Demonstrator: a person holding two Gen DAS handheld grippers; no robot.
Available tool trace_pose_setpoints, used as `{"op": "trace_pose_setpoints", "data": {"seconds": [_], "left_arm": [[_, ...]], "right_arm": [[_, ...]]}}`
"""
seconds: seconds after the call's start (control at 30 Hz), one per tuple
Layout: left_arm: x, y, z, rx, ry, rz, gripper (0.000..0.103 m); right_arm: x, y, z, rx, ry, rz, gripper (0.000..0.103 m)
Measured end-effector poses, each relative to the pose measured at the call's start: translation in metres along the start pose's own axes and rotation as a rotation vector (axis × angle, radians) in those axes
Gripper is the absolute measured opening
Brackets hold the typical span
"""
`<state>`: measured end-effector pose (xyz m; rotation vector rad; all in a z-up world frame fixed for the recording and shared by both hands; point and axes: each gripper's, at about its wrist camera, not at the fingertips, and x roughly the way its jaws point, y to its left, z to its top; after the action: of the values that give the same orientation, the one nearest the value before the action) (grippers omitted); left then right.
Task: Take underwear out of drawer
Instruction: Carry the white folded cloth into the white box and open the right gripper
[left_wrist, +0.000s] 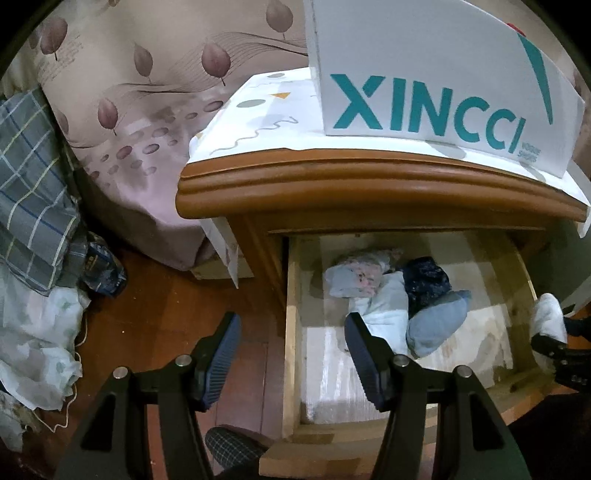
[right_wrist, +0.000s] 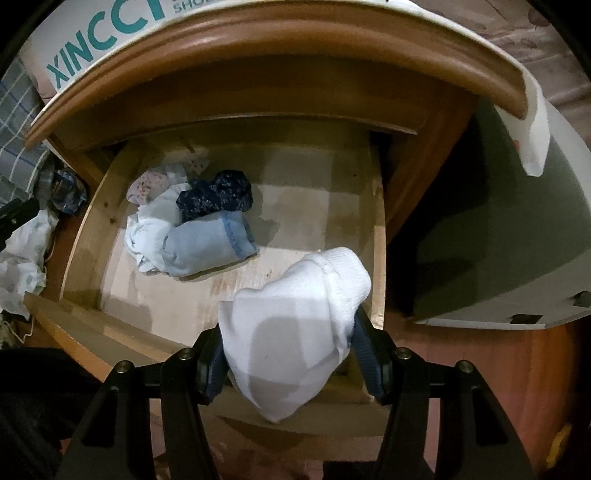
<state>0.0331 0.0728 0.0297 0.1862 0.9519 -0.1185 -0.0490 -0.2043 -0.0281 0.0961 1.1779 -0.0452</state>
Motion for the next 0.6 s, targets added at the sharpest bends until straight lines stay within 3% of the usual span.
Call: {"op": "trace_pose_setpoints", "data": {"seconds": [0.4, 0.6], "left_arm": [[0.000, 0.004, -0.001, -0.012, 0.008, -0.004, 0.060], [0.000, 0.006, 0.000, -0.027, 0.010, -0.020, 0.060]], "right_arm": [[-0.074, 0.001, 0.026, 0.003, -0.098, 0.024, 0.055], [-0.138, 0.008, 0.055, -0.046, -0.195, 0.026, 0.055]]}}
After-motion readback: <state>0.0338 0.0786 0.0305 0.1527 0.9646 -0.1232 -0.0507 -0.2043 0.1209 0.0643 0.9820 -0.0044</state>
